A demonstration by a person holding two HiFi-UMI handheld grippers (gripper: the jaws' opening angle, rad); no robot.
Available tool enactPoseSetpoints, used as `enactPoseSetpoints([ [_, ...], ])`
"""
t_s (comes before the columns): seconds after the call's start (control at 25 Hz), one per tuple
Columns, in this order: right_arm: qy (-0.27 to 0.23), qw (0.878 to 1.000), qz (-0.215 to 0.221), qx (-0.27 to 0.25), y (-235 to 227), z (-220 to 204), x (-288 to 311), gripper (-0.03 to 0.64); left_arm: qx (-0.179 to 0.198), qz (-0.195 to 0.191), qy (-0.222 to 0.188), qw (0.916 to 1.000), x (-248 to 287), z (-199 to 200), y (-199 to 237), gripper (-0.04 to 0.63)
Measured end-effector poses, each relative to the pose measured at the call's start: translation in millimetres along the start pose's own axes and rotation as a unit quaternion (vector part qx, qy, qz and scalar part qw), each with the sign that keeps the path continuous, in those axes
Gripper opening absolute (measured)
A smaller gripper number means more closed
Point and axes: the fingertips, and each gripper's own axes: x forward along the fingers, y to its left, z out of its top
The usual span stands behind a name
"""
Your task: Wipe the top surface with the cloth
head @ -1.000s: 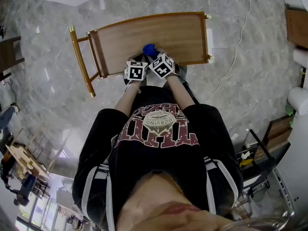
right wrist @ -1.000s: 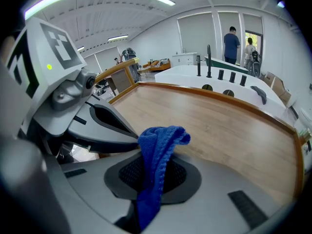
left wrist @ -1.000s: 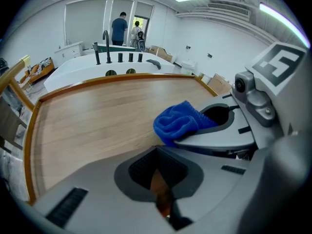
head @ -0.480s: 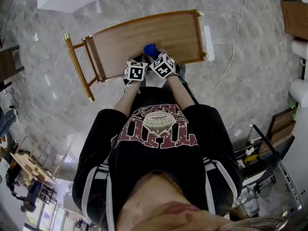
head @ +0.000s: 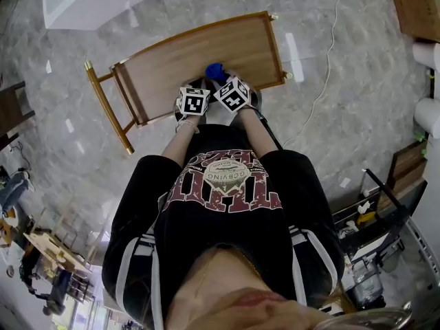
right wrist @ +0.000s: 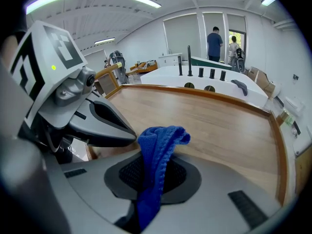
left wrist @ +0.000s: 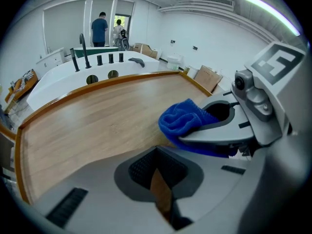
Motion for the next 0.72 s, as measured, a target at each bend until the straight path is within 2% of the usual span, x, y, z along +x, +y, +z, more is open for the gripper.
enactPoseSetpoints([
  [0.72,-0.002,0.997,-0.048,0.054,-46.2,-27.8,-29.2,0.056,0.064,-0.037,0.010,0.9972,24.6,25.8,-43.2,0.046],
])
